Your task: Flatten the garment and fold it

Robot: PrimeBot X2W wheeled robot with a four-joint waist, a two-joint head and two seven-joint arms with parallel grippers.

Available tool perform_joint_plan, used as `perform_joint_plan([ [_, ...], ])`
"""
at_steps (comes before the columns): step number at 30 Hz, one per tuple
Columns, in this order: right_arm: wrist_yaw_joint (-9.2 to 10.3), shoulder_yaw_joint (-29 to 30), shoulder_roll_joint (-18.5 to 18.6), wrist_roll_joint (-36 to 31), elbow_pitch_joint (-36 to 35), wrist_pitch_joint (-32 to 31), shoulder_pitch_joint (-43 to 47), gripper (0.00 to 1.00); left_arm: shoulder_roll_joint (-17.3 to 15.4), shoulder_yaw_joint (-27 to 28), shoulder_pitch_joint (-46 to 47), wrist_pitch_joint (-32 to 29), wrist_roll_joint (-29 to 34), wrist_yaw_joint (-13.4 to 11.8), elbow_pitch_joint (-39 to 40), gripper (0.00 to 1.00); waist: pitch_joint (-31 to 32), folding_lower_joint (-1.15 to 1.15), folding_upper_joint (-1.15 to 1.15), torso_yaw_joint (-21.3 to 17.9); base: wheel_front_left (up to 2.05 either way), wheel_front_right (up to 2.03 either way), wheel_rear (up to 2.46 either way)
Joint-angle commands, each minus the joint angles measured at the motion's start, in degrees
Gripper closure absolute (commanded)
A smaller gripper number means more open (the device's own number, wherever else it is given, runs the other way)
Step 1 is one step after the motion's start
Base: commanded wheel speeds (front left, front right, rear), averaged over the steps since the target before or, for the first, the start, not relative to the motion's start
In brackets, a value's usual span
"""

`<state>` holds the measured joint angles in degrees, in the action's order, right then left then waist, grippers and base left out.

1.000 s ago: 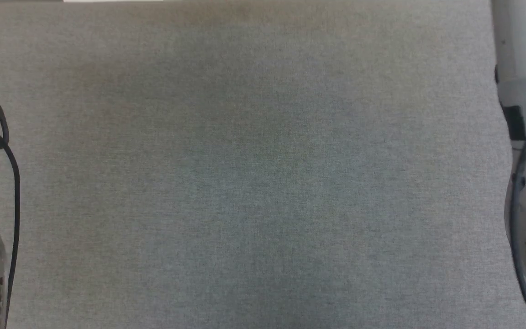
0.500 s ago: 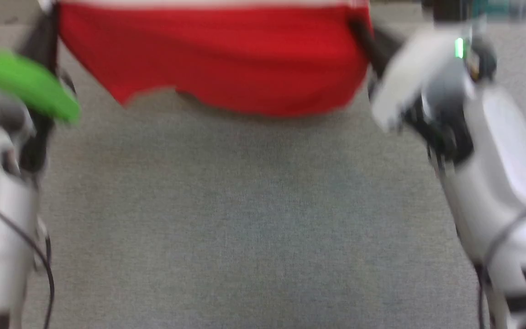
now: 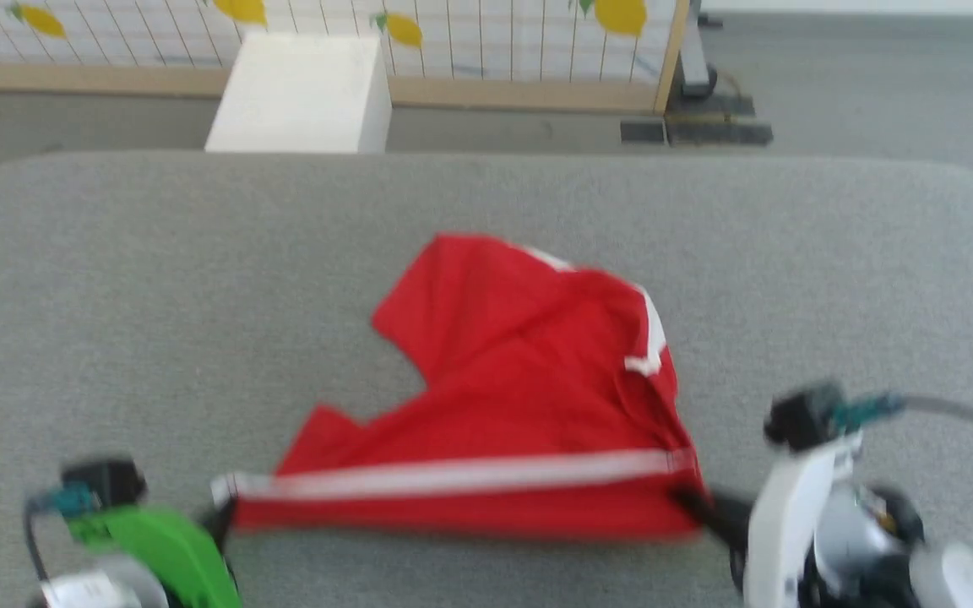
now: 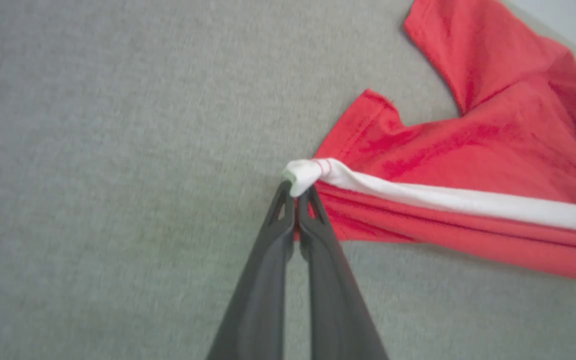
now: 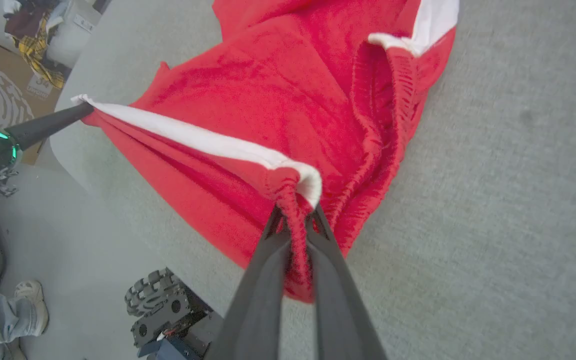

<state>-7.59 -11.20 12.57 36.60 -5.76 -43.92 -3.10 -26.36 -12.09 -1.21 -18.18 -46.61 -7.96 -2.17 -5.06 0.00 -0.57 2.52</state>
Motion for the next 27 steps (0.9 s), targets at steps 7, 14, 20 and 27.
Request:
perform_joint_plan([
  [7, 0.10, 1.1, 0.6, -3.1, -1.8, -9.9, 11.1, 1.00, -1.7, -1.7, -10.5, -6.7, -0.8, -5.9, 4.2, 1.00, 4.0, 0.00, 0.57, 1.3, 0.00, 0.00, 0.00],
  [14, 0.10, 5.0, -3.5, -4.3, -5.3, -10.2, 11.3, 1.00, -0.7, -0.2, -7.1, -1.8, 0.3, -5.1, 8.3, 1.00, 3.8, 0.00, 0.57, 0.9, 0.00, 0.00, 0.00],
  [20, 0.10, 8.5, -5.9, -6.6, -6.5, -9.1, 8.3, 1.00, -0.5, -2.5, 6.1, -0.1, 3.2, -0.5, 6.2, 1.00, 1.2, 0.00, 0.57, -0.3, 0.00, 0.00, 0.00],
  [27, 0.10, 12.9, -8.5, -10.3, -5.5, -7.1, 3.9, 1.00, 1.6, -6.8, 22.4, -0.7, 5.5, 5.6, -3.6, 1.00, -4.4, 0.00, 0.57, -3.2, 0.00, 0.00, 0.00],
])
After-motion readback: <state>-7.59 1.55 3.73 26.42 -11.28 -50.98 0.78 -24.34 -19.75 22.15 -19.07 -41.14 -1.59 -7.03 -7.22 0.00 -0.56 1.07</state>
